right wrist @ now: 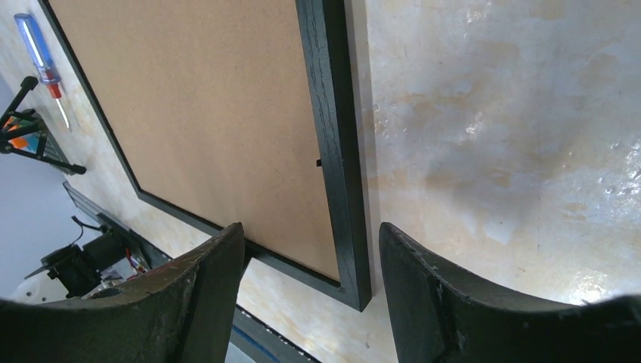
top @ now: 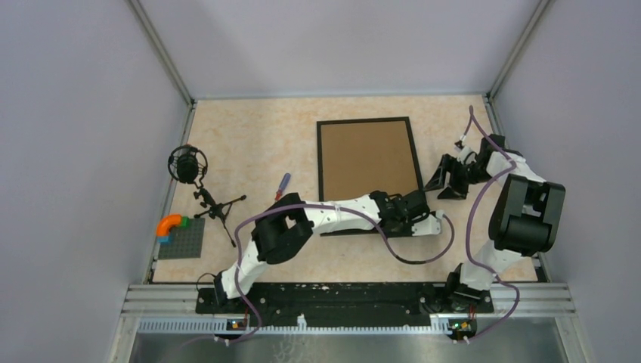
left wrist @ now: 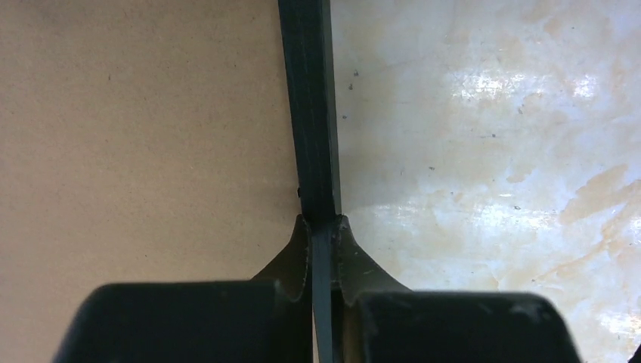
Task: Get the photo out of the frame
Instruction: Turn over the photo frame at the center of the board.
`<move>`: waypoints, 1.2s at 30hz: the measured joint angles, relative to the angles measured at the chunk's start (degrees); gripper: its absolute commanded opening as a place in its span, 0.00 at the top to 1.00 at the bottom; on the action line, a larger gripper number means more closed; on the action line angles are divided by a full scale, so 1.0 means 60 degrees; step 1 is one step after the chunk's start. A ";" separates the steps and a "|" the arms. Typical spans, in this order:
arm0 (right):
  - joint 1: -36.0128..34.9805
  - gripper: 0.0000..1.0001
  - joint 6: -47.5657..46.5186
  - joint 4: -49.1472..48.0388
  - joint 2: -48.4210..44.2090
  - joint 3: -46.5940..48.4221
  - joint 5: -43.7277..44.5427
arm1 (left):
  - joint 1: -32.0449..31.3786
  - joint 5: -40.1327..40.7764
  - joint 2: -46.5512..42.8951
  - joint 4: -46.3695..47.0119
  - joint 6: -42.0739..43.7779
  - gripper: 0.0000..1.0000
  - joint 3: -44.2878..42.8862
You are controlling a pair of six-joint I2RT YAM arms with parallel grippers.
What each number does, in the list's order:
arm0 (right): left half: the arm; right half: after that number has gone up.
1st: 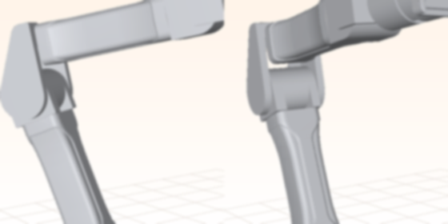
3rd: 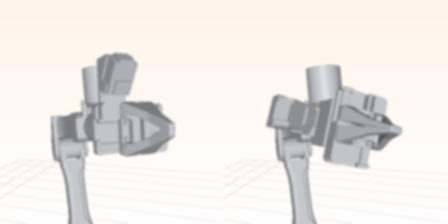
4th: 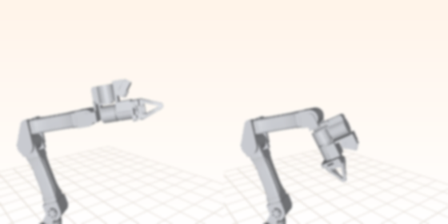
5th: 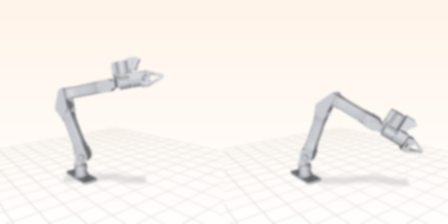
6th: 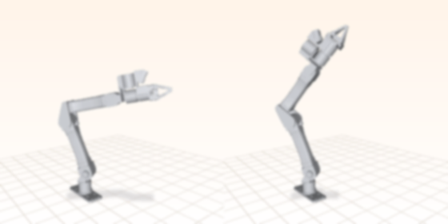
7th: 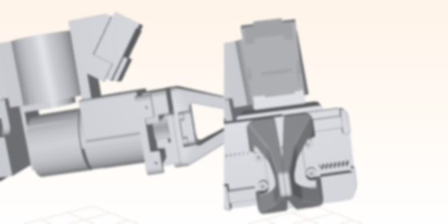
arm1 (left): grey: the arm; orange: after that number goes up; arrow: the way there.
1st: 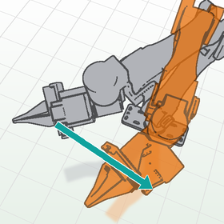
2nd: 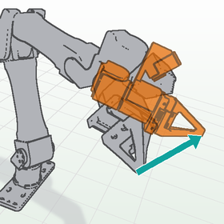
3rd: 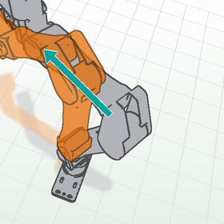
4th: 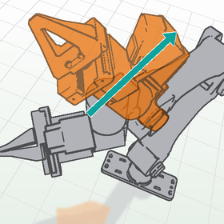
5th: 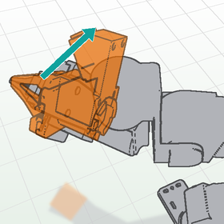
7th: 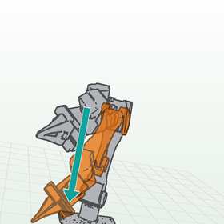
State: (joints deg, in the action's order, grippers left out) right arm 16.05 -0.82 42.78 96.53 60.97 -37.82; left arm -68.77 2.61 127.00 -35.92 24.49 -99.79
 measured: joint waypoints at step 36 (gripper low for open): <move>-0.0747 0.42 -0.0801 -0.0812 0.3264 -0.0510 -0.5096 | 0.0616 -0.1603 -0.1304 -0.1304 0.0335 1.00 0.0313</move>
State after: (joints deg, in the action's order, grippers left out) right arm 11.57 -5.63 37.91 116.11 57.91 -68.40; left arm -65.08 -7.01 119.17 -43.75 26.50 -97.91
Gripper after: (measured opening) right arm 0.591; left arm 0.028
